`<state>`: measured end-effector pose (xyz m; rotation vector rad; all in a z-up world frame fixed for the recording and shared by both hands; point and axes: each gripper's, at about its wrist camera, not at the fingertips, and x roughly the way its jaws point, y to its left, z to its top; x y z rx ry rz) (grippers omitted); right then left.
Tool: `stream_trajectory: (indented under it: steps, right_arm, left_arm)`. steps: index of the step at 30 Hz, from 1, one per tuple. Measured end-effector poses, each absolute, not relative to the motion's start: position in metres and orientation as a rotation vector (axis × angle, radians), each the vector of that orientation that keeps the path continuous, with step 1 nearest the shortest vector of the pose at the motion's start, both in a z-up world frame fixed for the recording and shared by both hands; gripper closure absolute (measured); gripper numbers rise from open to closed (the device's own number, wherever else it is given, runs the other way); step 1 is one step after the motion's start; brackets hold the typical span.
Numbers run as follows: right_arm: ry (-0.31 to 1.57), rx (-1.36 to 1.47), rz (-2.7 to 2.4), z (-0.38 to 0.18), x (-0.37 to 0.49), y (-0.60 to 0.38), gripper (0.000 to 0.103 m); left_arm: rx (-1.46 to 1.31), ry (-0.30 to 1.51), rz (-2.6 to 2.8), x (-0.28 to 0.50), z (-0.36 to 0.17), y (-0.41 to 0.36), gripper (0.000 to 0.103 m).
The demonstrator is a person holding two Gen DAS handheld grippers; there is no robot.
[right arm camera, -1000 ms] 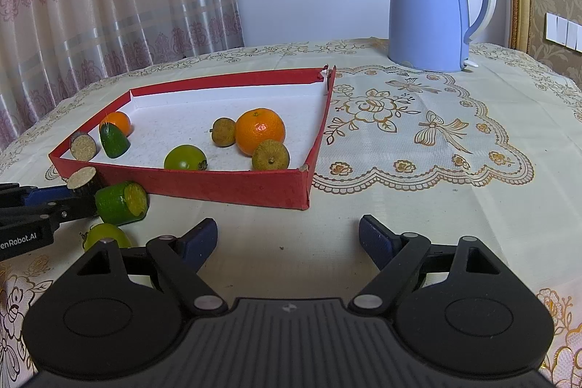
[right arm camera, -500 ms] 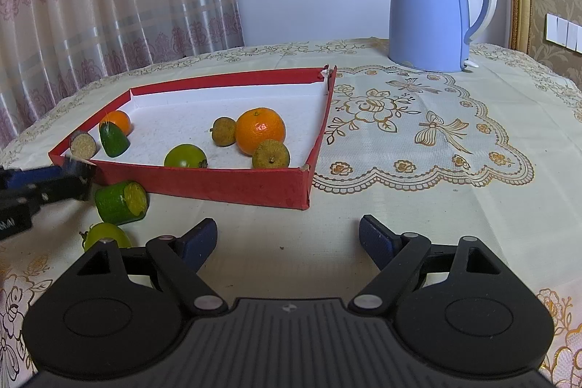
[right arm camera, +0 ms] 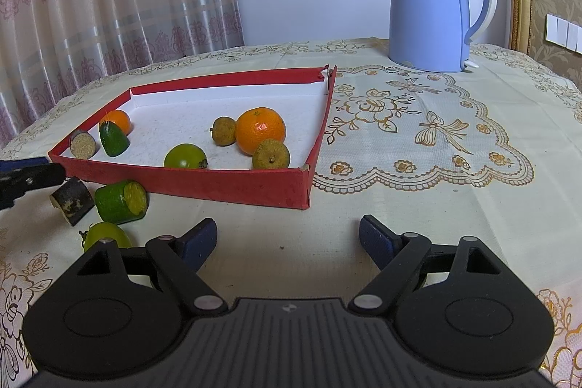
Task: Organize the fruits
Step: 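Carry the dark cut piece into the red tray and open the left gripper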
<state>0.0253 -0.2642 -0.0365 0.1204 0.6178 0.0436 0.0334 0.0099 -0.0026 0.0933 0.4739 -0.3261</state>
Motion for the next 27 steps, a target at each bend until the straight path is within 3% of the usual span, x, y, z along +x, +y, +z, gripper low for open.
stream_trajectory:
  steps: [2, 4, 6, 10, 15, 17, 18, 27]
  right_arm:
    - [0.619, 0.118, 0.043, -0.037, 0.026, -0.264, 0.017]
    - [0.620, 0.116, 0.043, -0.037, 0.026, -0.264, 0.017]
    - [0.620, 0.116, 0.043, -0.037, 0.026, -0.264, 0.017]
    - [0.620, 0.115, 0.042, -0.037, 0.026, -0.263, 0.017]
    - [0.620, 0.116, 0.043, -0.037, 0.026, -0.264, 0.017]
    - [0.620, 0.116, 0.042, -0.037, 0.026, -0.263, 0.017]
    - [0.620, 0.116, 0.042, -0.037, 0.026, -0.263, 0.017]
    - [0.620, 0.115, 0.042, -0.037, 0.026, -0.263, 0.017]
  left_arm:
    - [0.094, 0.429, -0.304, 0.027, -0.002, 0.014, 0.021]
    - [0.105, 0.421, -0.328, 0.024, 0.000, 0.013, 0.019]
    - [0.115, 0.418, -0.363, 0.021, 0.000, 0.009, 0.010]
    - [0.215, 0.423, -0.358, 0.018, -0.010, -0.010, 0.013]
    - [0.237, 0.490, -0.349, 0.030, -0.023, -0.019, 0.038]
    - [0.224, 0.532, -0.348, 0.037, -0.028, -0.017, 0.065]
    - [0.217, 0.559, -0.348, 0.042, -0.030, -0.017, 0.070]
    - [0.214, 0.498, -0.337, 0.035, -0.021, -0.017, 0.073]
